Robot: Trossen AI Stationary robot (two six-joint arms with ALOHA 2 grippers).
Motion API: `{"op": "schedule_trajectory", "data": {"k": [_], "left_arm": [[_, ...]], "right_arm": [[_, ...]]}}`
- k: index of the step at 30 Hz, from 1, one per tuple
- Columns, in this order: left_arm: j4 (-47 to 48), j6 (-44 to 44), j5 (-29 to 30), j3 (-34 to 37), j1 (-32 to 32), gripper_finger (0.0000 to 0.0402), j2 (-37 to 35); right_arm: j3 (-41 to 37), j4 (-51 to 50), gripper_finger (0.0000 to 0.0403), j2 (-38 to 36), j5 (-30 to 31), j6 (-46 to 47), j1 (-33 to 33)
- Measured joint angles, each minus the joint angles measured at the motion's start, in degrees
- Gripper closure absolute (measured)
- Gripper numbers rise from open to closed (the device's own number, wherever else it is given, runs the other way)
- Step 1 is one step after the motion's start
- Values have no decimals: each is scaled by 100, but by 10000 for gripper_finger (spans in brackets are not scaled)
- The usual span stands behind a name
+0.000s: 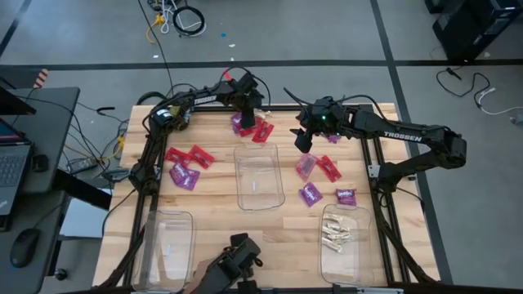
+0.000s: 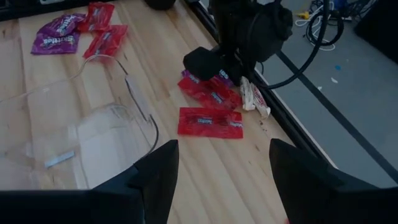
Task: Sort candy
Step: Put the white chocolate bar into the right transparent bin
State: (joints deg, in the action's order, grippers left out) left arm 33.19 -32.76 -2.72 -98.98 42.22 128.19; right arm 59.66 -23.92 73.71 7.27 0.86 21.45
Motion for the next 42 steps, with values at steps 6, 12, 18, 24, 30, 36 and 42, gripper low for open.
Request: {"op": "schedule_trajectory", "data": {"k": [6, 12, 18, 24, 30, 36, 42], "left_arm": [[-14, 20, 15, -23, 11, 292, 14], [-25, 11, 13, -39, 20, 385, 14], [-22, 16, 13, -39, 20, 399, -19], [345, 151, -174, -409, 22, 400, -142], [977, 191, -842, -1120, 5, 401, -159], [1448, 172, -1661, -1803, -301, 401, -159], [1788, -8, -2096, -2358, -918, 401, -161]], "right_arm": [[0, 4, 174, 0, 0, 0, 0], [0, 5, 189, 0, 0, -20, 0], [0, 7, 200, 0, 0, -99, 0], [0, -23, 198, -71, 0, -69, 0], [0, -263, 186, -373, 0, 85, -80], [0, -774, 186, -905, 79, 404, -388], [0, -1581, 216, -1399, 554, 974, -881]]}}
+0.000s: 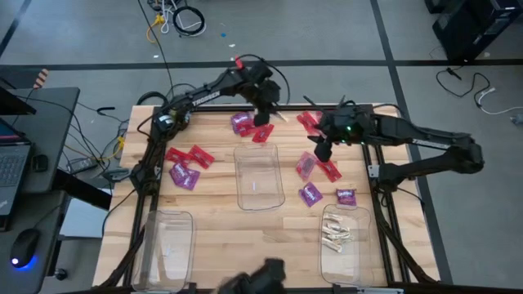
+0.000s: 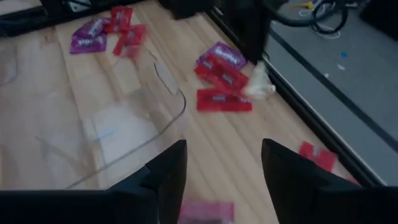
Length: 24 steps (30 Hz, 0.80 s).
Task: Sort candy
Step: Put the white chocolate bar into the right transparent bin
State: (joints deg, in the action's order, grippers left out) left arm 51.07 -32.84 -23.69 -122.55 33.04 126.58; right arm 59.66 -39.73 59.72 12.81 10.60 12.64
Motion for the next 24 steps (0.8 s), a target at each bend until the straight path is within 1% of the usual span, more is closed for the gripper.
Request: {"op": "schedule_trajectory", "data": {"k": [2, 3, 5, 7, 10, 12, 14, 18, 21, 24], "left_arm": [[-35, -10, -323, -127, -209, 401, 0], [-21, -1, -582, -195, -289, 401, 0], [15, 51, -1080, -313, -397, 401, 0], [-28, 152, -1400, -414, -471, 401, 0], [-35, 312, -1462, -475, -567, 401, -2], [-73, 465, -1461, -475, -610, 401, -2], [-78, 501, -1473, -482, -646, 401, -2], [-114, 642, -1479, -484, -689, 401, -2], [-118, 717, -1497, -484, -697, 401, -2], [-143, 789, -1538, -484, -695, 401, -2]], "right_arm": [[-34, -142, 224, -84, 344, 70, -280], [-86, -154, 226, -105, 532, 52, -436], [-205, -161, 228, -86, 836, -163, -734], [-305, -117, 228, -47, 1151, -419, -1018], [-334, -31, 227, 45, 1731, -785, -1383], [-334, 195, 229, 115, 2134, -1120, -1589], [-334, 385, 232, 178, 2395, -1489, -1743], [-334, 670, 245, 313, 2442, -2051, -1826], [-334, 754, 260, 396, 2479, -2209, -1787], [-334, 773, 283, 465, 2505, -2262, -1737]]}}
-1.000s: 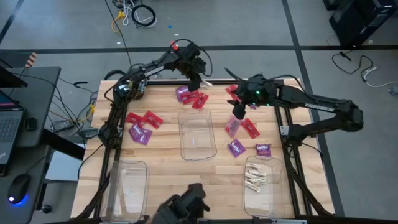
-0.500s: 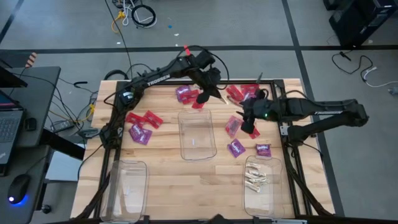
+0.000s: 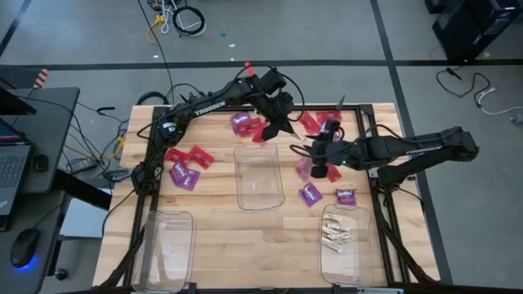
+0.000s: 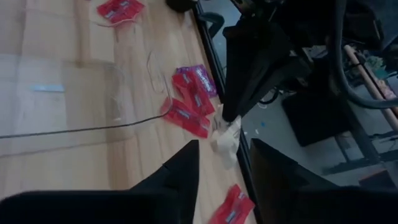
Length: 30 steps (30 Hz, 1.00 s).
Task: Sort candy
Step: Put the white chocolate bar into the right transparent bin
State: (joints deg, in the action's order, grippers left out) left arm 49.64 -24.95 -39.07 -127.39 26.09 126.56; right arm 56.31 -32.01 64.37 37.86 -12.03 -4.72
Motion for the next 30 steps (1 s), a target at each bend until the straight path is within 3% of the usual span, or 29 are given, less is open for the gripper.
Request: {"op": "schedule_trajectory", "data": {"k": [11, 17, 23, 27, 30], "left_arm": [[-9, 13, -178, 0, 0, 401, 0], [-13, 116, -8, 0, -1, 388, 0], [-107, -33, 113, 0, 9, 336, 2], [-202, -264, 519, 0, 24, 299, 2], [-345, -304, 469, 0, 103, 287, 2]], "right_arm": [[0, -16, 397, 87, 9, -265, 84], [7, 4, 401, 70, 9, -294, 84], [440, -442, 402, 45, -68, -10, 24], [832, -1023, 403, 45, -608, 536, -68], [1126, -1602, 403, 45, -1318, 1199, -161]]}}
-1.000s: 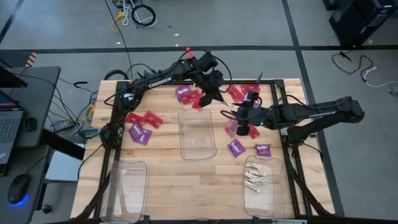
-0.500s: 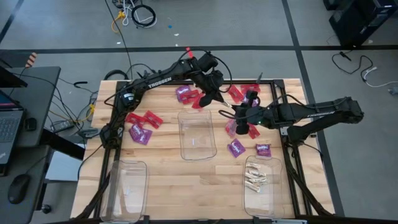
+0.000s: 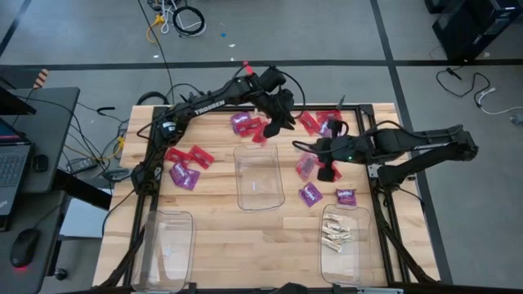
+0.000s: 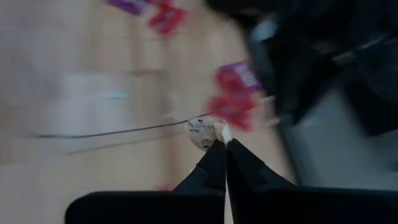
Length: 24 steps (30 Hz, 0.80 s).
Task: Sort candy
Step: Put the white chocolate bar into the right transparent bin
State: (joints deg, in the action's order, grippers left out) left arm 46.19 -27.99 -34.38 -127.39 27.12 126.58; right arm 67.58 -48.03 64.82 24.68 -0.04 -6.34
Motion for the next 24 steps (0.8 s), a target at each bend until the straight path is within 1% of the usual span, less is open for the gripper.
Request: {"op": "schedule_trajectory", "data": {"k": [5, 9, 11, 13, 18, 21, 24], "left_arm": [[-61, 105, -303, 0, 118, 292, 0], [-141, 125, -407, 0, 131, 311, 0], [-250, 125, -412, 0, 131, 321, 0], [-363, 126, -411, 0, 131, 331, 0], [-391, 125, -413, 0, 146, 356, 0], [-360, 125, -413, 0, 185, 375, 0], [-331, 116, -410, 0, 241, 395, 0]], "right_arm": [[405, -766, 403, 0, -1341, 1258, -321], [506, -1162, 403, -9, -2442, 2283, -694], [504, -1381, 403, -11, -2829, 2834, -904], [504, -1627, 403, -11, -3058, 3359, -1122], [461, -1908, 403, -13, -3224, 4407, -1648], [201, -1920, 403, -15, -3365, 4828, -1835], [-247, -1815, 403, -13, -3553, 5117, -1929]]}}
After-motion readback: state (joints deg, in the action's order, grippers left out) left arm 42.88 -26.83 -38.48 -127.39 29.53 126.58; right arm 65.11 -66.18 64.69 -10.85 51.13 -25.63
